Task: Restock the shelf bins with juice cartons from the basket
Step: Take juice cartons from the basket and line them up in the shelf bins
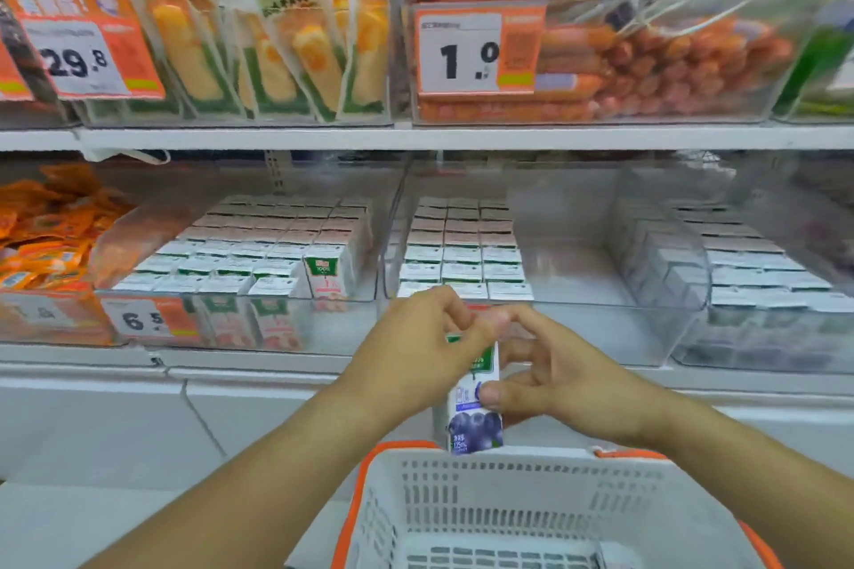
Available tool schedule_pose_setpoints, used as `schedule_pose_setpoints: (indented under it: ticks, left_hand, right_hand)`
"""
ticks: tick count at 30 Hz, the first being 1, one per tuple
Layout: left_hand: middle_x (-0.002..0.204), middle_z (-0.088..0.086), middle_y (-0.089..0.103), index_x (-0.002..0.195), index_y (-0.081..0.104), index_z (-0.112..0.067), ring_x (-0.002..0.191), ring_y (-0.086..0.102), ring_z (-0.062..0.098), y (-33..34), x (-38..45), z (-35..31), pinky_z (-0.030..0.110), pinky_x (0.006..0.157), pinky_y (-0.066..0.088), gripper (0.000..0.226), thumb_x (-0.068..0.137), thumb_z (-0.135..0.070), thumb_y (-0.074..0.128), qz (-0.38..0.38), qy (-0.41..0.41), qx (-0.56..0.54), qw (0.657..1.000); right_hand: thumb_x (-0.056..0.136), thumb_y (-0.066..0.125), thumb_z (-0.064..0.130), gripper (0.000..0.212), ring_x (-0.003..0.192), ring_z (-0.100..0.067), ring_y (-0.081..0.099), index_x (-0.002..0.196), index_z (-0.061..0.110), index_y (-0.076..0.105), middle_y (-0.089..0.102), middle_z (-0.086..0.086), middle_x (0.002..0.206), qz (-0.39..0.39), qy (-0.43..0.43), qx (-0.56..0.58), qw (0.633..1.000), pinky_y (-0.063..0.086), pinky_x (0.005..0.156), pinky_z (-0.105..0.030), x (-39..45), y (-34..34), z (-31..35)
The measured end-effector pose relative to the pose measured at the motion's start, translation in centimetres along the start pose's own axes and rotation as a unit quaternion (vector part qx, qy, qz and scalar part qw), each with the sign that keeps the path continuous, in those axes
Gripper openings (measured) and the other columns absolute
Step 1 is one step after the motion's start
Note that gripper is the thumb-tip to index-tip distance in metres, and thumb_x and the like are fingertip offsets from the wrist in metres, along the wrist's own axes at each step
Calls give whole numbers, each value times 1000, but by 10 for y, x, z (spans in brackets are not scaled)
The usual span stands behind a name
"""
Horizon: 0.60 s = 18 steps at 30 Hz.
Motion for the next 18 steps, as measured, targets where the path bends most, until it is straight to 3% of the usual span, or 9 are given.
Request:
schedule_pose_setpoints:
  ticks: [4,6,9,14,18]
  left_hand:
    - [83,-12,67,93,62,-26,81,61,3,31,8,-51,29,75,50,33,91,-58,52,-36,71,-15,997]
    - [85,-13,66,93,63,-25,85,61,6,47,15,-70,30,78,50,23,92,-48,57,-61,112,-20,992]
    - [97,-12,62,100,62,-24,97,57,10,74,23,-95,26,86,44,17,90,-37,64,-76,162,-3,984]
    - [108,-4,61,115,59,-19,106,52,17,133,43,-132,26,89,36,33,88,-36,69,-58,225,51,971]
    - [117,-3,60,125,52,-19,109,55,22,174,57,-151,30,88,39,49,85,-38,73,-44,227,57,971]
  right_hand:
    - [81,73,5,56,95,-36,70,130,20,51,63,-27,119,-79,-12,81,994,58,76,-40,-38,-59,-21]
    - [74,74,5,59,91,-34,71,127,15,51,68,-22,112,-148,-44,149,977,59,73,-40,-58,-98,-21]
    - [77,65,-5,55,86,-32,70,127,12,49,66,-23,110,-262,-115,220,933,60,72,-41,-90,-161,-10]
    - [62,79,10,73,84,-28,72,127,11,46,69,-16,100,-411,-194,177,873,59,76,-38,-151,-250,9]
    - [75,80,7,50,89,-27,70,107,19,43,70,-7,94,-510,-229,37,828,60,81,-45,-181,-315,31]
Point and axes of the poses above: each hand's wrist, its own x-axis towards the middle knuckle, its own y-axis out of the palm, z = x × y, the point moved 9 cm from there along x, towards the middle knuckle
